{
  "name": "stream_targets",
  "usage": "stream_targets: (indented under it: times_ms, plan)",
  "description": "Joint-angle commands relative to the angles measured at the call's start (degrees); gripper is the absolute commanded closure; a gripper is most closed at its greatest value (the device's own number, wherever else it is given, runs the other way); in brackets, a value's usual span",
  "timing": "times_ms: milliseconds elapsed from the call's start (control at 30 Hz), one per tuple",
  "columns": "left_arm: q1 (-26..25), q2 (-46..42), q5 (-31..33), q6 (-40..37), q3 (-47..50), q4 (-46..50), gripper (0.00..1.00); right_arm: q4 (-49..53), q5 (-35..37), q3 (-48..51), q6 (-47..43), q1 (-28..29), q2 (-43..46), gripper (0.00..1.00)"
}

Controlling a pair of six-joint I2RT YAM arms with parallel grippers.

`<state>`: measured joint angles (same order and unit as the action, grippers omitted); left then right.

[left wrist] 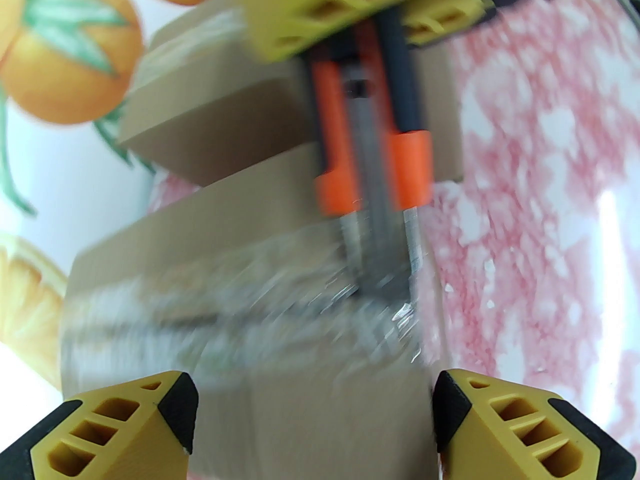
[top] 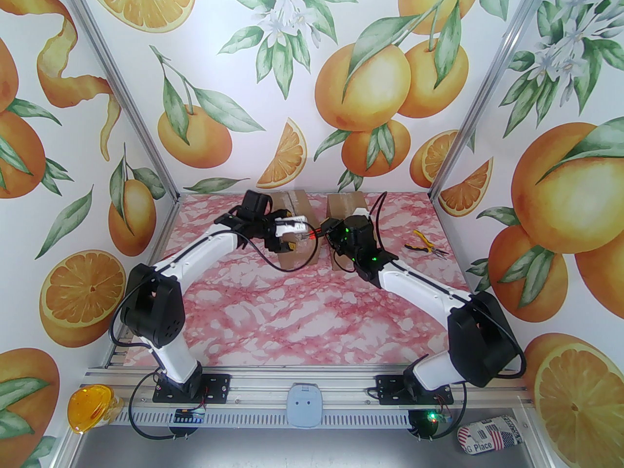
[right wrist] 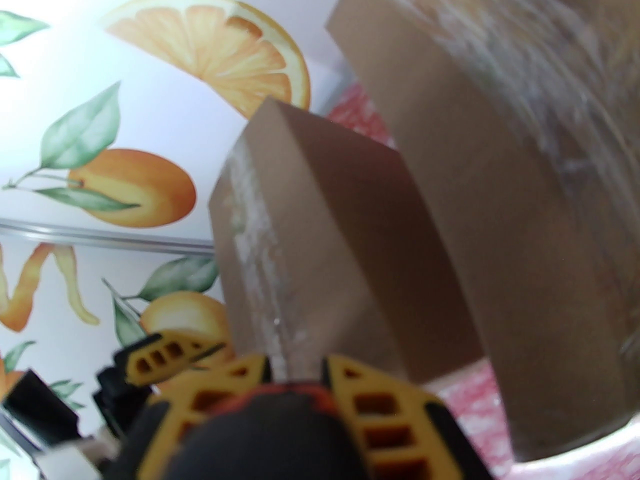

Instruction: Unpack the express box

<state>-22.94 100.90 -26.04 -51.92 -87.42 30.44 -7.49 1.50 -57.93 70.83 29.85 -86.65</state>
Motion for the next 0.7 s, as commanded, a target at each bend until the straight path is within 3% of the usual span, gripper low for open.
stream_targets:
  times_ms: [0, 167, 333, 500, 667]
  plan:
    - [2.31, 2.82, 0.28, 17.42, -10.46, 1.06, 0.13, 8.11, -2.11, -1.31, -6.36, -0.07, -0.25, 1.0]
    - [2.94, 12.31, 3.5, 30.42, -25.42, 14.47, 0.16, 10.83, -3.38, -4.46, -10.3, -0.05, -1.66, 1.0]
    - [5.1, 15.74, 1.59, 41.16, -28.0, 15.12, 0.17, 12.12, -3.78, -6.27, -12.06, 0.12, -2.3, 1.0]
    - [6.01, 19.14, 5.08, 40.84, -31.29, 18.14, 0.17, 12.67, -4.13, -6.83, -13.7, 0.03, -2.08, 1.0]
    - [9.88, 25.01, 2.39, 46.45, -37.88, 19.02, 0.16, 13.41, -7.38, -8.65, -16.75, -0.62, -3.57, 1.0]
